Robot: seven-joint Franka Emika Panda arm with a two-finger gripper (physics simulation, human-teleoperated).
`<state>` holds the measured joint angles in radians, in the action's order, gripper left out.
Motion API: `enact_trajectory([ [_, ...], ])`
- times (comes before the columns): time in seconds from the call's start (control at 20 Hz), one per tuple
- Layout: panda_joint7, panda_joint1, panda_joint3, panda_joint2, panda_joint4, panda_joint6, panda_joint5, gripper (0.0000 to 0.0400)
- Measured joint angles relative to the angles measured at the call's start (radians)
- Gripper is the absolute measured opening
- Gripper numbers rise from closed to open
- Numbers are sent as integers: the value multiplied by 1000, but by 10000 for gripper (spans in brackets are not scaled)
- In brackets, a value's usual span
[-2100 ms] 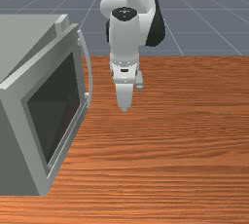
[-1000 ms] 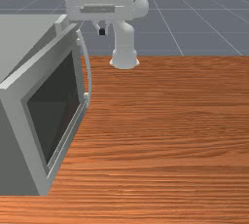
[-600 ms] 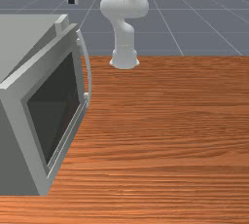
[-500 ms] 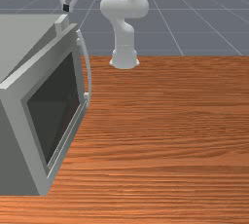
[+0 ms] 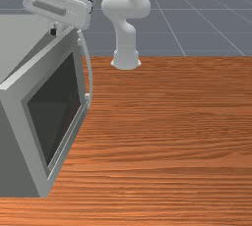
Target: Open the microwave
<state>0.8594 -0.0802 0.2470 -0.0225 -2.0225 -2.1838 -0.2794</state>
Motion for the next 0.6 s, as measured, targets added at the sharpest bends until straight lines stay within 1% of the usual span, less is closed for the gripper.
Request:
enact_trajectory([
  [0.35,38,6,-2,6,-16,-14,-7,0],
  [0.5,94,-13,-41,5,-10,-15,-11,0],
  [0.6,140,-32,-85,6,-7,-11,-16,0],
])
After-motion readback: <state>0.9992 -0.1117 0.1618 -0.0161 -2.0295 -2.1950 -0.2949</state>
